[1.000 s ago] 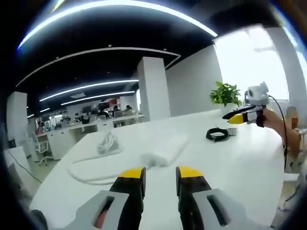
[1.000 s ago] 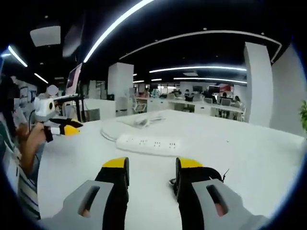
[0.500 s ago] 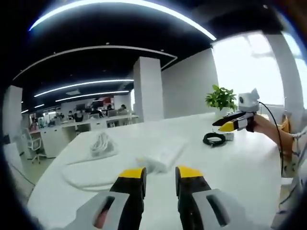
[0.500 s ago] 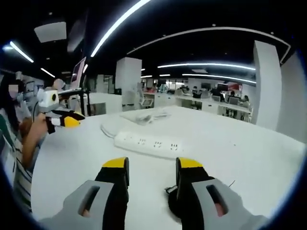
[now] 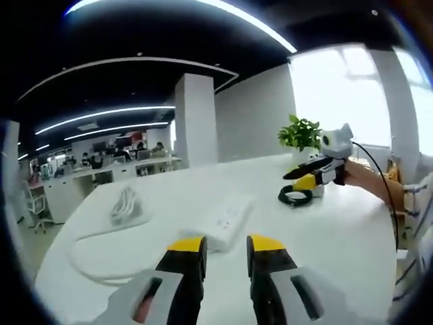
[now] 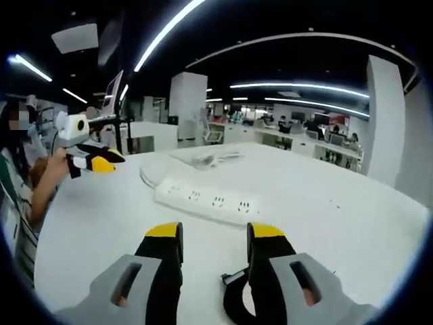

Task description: Straighten the power strip on the desk, plug the charger into it

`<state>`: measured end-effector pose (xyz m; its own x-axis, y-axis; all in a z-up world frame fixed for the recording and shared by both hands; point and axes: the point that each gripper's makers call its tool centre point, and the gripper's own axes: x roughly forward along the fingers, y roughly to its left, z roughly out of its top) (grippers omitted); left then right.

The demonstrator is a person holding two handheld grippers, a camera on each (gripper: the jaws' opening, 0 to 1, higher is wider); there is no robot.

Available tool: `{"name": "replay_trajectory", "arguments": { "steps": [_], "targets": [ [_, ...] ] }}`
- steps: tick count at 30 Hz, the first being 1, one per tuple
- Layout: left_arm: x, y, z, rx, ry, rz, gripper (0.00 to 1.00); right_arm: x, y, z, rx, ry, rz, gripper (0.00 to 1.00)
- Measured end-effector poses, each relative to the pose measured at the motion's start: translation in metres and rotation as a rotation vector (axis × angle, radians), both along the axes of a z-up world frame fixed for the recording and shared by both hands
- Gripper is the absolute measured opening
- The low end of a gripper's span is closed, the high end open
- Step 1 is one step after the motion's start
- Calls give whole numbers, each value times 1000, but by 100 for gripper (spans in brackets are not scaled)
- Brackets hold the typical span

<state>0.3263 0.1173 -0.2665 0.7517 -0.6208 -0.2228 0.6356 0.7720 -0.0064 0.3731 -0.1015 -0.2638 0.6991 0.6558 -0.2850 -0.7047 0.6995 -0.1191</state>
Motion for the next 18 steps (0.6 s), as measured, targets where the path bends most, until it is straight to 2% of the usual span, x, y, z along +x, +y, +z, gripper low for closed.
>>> {"name": "replay_trajectory", "arguments": {
  "steps": [11,18],
  "targets": [
    [16,-6,-6,35,25,-18,23,14,11,-10,-30,34,42,37],
    [24,-6,-8,33,44,-26,23,22,15,-13,-55,42,55,37]
  ]
}}
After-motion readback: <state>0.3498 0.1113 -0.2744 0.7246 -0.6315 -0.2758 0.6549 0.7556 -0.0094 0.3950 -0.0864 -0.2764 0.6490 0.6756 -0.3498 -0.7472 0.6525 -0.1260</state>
